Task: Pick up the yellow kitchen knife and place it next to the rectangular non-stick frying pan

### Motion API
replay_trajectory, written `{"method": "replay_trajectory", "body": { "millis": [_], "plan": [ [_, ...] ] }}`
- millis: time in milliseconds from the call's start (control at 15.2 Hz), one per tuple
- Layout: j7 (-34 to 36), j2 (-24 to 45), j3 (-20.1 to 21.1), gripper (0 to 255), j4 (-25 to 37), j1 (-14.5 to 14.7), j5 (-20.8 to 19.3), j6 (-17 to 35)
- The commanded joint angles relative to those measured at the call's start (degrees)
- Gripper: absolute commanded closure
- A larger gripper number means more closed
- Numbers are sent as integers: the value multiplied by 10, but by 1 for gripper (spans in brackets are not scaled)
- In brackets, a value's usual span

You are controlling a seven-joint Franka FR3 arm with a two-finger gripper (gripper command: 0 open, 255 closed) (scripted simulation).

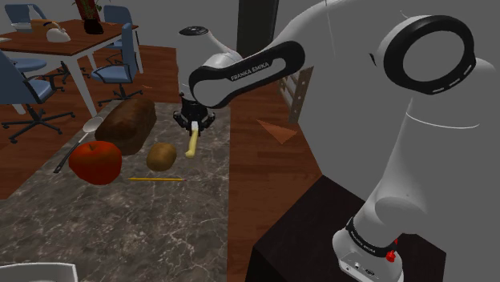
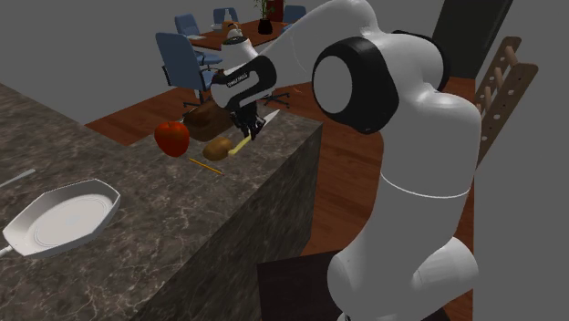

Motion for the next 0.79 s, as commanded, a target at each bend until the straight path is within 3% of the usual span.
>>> {"method": "replay_trajectory", "body": {
  "millis": [0,330,726],
  "plan": [
    [-4,-7,1,255,6,-1,5,-12],
    [-13,-18,3,255,26,-2,14,-42],
    [36,-99,31,255,-72,22,38,-24]
  ]
}}
